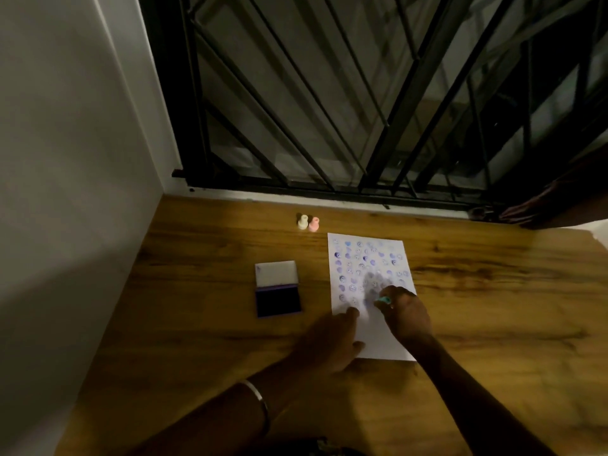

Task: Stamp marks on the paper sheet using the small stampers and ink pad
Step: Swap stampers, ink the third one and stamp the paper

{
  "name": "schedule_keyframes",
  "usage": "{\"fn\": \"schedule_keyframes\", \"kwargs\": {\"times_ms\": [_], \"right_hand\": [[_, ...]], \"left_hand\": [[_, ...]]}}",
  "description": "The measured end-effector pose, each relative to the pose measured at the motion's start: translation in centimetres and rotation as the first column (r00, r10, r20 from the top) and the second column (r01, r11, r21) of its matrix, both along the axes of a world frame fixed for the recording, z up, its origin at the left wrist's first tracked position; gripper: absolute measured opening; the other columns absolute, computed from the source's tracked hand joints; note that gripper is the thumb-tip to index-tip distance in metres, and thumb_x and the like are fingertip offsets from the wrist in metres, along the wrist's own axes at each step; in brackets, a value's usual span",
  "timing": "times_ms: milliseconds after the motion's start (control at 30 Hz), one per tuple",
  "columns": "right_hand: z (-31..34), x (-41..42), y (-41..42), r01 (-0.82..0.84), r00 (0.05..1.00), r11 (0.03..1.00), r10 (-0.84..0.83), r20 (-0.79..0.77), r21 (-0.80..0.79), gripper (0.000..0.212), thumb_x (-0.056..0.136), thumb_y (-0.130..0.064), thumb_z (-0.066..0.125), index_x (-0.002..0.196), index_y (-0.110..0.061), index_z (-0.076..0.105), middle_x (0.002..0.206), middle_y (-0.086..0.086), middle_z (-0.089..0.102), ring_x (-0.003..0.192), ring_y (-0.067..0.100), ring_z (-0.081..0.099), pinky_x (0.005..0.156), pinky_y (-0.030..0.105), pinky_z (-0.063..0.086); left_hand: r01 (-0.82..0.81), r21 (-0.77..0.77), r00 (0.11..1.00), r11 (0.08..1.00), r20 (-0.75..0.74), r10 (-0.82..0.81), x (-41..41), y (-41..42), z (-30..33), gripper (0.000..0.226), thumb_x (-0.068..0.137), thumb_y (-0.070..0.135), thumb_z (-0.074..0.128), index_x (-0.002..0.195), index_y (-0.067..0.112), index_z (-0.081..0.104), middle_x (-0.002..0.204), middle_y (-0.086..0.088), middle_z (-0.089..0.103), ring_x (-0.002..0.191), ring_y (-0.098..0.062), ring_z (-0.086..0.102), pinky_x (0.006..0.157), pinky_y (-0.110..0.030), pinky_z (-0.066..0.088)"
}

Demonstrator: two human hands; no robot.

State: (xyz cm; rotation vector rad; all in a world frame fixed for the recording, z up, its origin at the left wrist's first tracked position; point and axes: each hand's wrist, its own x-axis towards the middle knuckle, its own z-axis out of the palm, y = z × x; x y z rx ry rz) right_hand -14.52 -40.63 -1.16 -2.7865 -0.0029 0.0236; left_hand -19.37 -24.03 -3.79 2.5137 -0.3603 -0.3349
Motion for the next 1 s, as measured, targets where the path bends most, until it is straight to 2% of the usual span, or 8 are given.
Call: {"fn": "schedule_keyframes", "kwargs": {"times_ms": [200,467,633,800,1000], "right_hand": [[-0.6,0.3,-0.1,-0.013,1.000,1.000,0.013,-0.017,-0.011,0.022,0.087,-0.022,0.068,0.103,-0.007,0.066,0.107,0.015,0.070,0.093,0.029,0.065,0.078,0.031,0.051],[-0.8,1.0,0.6,-0.059,0.998,0.992,0.055,-0.043,-0.113,0.031,0.086,-0.026,0.069,0.111,-0.007,0.065,0.113,0.013,0.069,0.102,0.028,0.063,0.086,0.033,0.050],[-1.0,1.7,0.4,-0.091,0.995,0.985,0.083,-0.063,-0.144,0.036,0.083,-0.033,0.072,0.110,-0.010,0.065,0.111,0.011,0.070,0.100,0.026,0.064,0.085,0.031,0.050],[-1.2,1.5,0.2,-0.113,0.994,0.976,0.111,-0.024,-0.185,0.038,0.081,-0.035,0.073,0.107,-0.008,0.067,0.106,0.013,0.071,0.095,0.027,0.066,0.079,0.029,0.049],[-0.2,1.6,0.5,-0.131,0.989,0.971,0.113,-0.099,-0.202,0.038,0.087,-0.040,0.065,0.114,-0.014,0.062,0.115,0.007,0.068,0.103,0.021,0.063,0.084,0.027,0.048]], "left_hand": [[0.011,0.000,0.999,1.000,0.045,-0.011,-0.7,-0.2,-0.2,0.042,0.091,0.033,0.059,0.124,0.015,0.040,0.119,-0.011,0.060,0.101,-0.029,0.062,0.082,-0.039,0.054],[-0.016,-0.021,1.000,1.000,0.011,0.017,-0.5,-0.3,-0.8,0.045,0.088,0.034,0.062,0.125,0.018,0.041,0.119,-0.009,0.061,0.103,-0.027,0.062,0.086,-0.039,0.055],[-0.037,-0.063,0.999,0.997,0.037,0.040,-0.6,-0.4,-1.4,0.045,0.088,0.032,0.064,0.125,0.019,0.042,0.122,-0.008,0.061,0.108,-0.026,0.061,0.090,-0.038,0.055],[-0.034,-0.071,0.995,0.997,0.093,0.041,-0.7,-0.5,-1.6,0.043,0.087,0.031,0.065,0.123,0.018,0.045,0.117,-0.007,0.064,0.102,-0.024,0.064,0.085,-0.036,0.057],[-0.039,-0.046,0.997,0.998,0.070,0.043,-0.8,-0.3,-1.2,0.042,0.088,0.034,0.063,0.123,0.019,0.044,0.119,-0.007,0.062,0.107,-0.025,0.061,0.089,-0.038,0.055]]}}
